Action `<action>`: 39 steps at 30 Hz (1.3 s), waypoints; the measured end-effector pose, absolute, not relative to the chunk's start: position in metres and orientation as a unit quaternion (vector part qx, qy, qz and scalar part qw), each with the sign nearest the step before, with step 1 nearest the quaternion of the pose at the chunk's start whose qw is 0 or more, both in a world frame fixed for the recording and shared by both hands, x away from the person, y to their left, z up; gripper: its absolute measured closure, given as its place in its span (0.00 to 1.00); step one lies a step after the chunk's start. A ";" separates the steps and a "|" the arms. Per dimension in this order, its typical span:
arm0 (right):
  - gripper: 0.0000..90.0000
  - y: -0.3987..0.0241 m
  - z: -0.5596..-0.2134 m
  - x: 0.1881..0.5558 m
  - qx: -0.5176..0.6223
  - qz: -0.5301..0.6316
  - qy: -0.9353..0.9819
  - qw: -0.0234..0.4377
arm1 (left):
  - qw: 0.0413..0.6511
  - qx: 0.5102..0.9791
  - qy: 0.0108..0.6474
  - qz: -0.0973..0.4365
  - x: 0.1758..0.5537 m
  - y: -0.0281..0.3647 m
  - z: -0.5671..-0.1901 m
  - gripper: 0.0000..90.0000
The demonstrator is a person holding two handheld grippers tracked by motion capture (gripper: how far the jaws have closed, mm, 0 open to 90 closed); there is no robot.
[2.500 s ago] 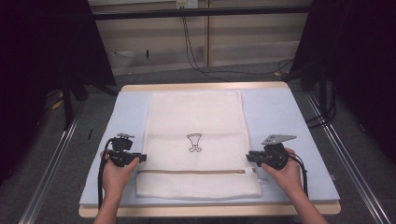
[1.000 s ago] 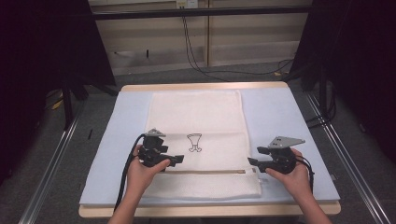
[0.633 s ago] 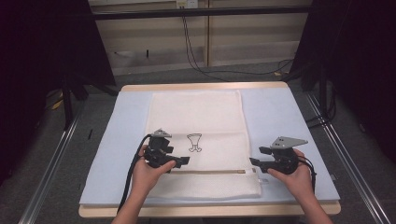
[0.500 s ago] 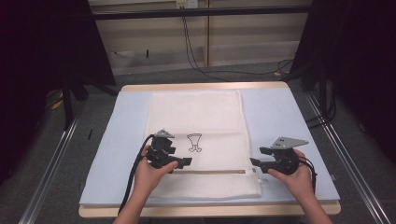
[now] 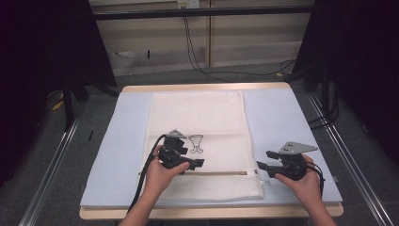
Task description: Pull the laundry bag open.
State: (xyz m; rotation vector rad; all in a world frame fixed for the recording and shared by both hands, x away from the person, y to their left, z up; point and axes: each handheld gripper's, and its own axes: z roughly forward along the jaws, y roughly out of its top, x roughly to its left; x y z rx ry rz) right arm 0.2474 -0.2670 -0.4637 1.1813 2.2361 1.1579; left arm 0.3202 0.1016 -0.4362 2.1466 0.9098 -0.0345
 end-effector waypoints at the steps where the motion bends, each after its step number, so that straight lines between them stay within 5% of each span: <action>1: 0.48 -0.268 -0.464 0.247 0.416 0.412 0.790 0.180 | 0.394 0.847 0.356 -0.013 0.321 0.100 -0.436 0.18; 11: 0.63 -0.268 -0.465 0.240 0.410 0.430 0.784 0.179 | 0.404 0.856 0.322 -0.013 0.317 0.079 -0.436 0.26; 22: 0.99 -0.260 -0.466 0.232 0.362 0.425 0.813 0.162 | 0.408 0.853 0.317 -0.073 0.310 0.048 -0.438 0.37; 39: 1.00 -0.248 -0.474 0.232 0.347 0.408 0.833 0.139 | 0.390 0.824 0.375 -0.169 0.308 0.001 -0.453 0.53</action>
